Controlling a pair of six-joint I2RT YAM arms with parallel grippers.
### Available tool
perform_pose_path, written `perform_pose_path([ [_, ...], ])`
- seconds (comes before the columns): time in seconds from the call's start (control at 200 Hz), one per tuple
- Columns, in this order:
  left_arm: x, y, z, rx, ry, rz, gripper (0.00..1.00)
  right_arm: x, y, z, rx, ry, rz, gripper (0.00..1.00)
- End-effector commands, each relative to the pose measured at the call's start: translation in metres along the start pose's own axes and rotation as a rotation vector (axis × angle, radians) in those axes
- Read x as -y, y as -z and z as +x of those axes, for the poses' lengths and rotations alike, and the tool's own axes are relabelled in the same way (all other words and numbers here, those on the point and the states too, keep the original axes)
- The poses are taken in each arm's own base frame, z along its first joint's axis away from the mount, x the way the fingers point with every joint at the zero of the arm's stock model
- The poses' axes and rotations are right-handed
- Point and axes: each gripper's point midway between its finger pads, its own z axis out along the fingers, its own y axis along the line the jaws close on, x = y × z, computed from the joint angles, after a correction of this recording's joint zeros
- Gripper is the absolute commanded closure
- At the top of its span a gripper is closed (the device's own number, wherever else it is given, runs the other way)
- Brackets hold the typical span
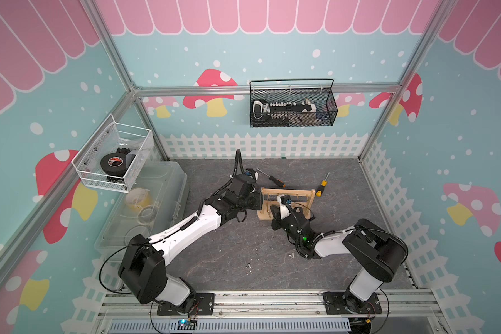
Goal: Hang the necklace on the jewelry display stand
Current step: Adjust the stand at the center of the board.
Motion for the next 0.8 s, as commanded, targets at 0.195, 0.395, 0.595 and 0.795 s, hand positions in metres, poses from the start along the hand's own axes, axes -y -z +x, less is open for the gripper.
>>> perform_pose_path([
  [0.195, -0.028, 0.008, 0.001, -0.007, 0.066, -0.080, 0.81, -0.003, 0.007, -0.023, 0.037, 0.008, 0.006, 0.81],
  [0.395, -0.033, 0.011, 0.003, -0.012, 0.076, -0.102, 0.82, -0.009, 0.017, -0.030, 0.003, 0.030, -0.020, 0.76],
  [0.595, -0.040, 0.020, 0.013, -0.028, 0.096, -0.129, 0.80, -0.022, 0.028, -0.024, -0.163, -0.001, -0.101, 0.66],
  [0.795, -0.047, 0.035, 0.022, -0.042, 0.123, -0.152, 0.74, -0.025, 0.055, -0.026, -0.308, -0.005, -0.141, 0.56],
])
